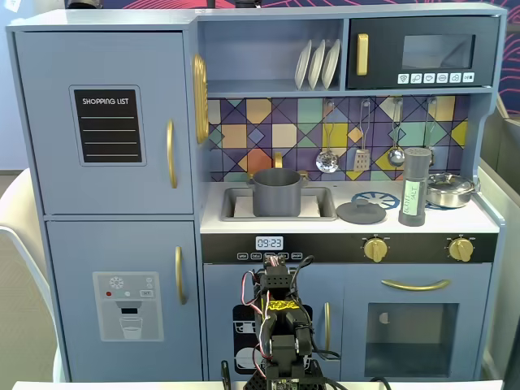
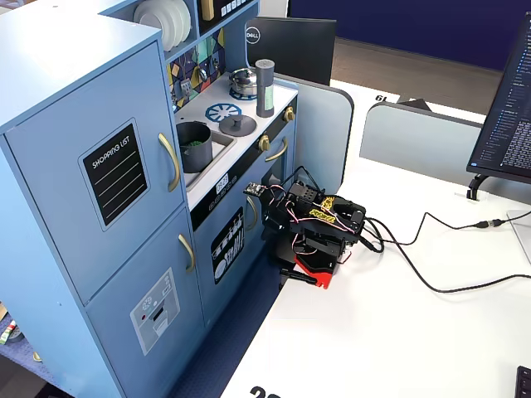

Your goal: Put salt in the gray recipient

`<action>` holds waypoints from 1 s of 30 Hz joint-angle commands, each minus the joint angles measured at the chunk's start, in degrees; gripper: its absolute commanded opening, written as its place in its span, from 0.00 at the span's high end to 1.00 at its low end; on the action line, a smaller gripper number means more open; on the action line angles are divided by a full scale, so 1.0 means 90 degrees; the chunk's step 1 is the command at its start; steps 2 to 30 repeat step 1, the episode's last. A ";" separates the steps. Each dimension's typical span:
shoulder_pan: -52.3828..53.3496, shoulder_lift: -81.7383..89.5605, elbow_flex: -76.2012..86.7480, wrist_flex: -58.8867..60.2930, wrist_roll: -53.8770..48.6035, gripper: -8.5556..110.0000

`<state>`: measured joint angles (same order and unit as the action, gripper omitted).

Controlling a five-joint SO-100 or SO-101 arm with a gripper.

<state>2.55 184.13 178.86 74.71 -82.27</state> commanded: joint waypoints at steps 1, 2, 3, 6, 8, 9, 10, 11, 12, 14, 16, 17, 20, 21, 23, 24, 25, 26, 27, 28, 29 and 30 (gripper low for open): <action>-0.0059 0.0039 -0.0029 0.0049 0.0049 0.86; -0.0059 0.0039 -0.0029 0.0049 0.0049 0.86; -0.0059 0.0039 -0.0029 0.0049 0.0049 0.86; -0.0059 0.0039 -0.0029 0.0049 0.0049 0.86; -0.0059 0.0039 -0.0029 0.0049 0.0049 0.86; -0.0059 0.0039 -0.0029 0.0049 0.0049 0.86; -0.0059 0.0039 -0.0029 0.0049 0.0049 0.86; -0.0059 0.0039 -0.0029 0.0049 0.0049 0.86; -0.0059 0.0039 -0.0029 0.0049 0.0049 0.86; -0.0059 0.0039 -0.0029 0.0049 0.0049 0.86; -0.0059 0.0039 -0.0029 0.0049 0.0049 0.86; -0.0059 0.0039 -0.0029 0.0049 0.0049 0.86; -0.0059 0.0039 -0.0029 0.0049 0.0049 0.86; -0.0059 0.0039 -0.0029 0.0049 0.0049 0.86; -0.0059 0.0039 -0.0029 0.0049 0.0049 0.86; -0.0059 0.0039 -0.0029 0.0049 0.0049 0.86; -0.0059 0.0039 -0.0029 0.0049 0.0049 0.86; -0.0059 0.0039 -0.0029 0.0049 0.0049 0.86; -0.0059 0.0039 -0.0029 0.0049 0.0049 0.86; -0.0059 0.0039 -0.0029 0.0049 0.0049 0.86; -0.0059 0.0039 -0.0029 0.0049 0.0049 0.86; -0.0059 0.0039 -0.0029 0.0049 0.0049 0.86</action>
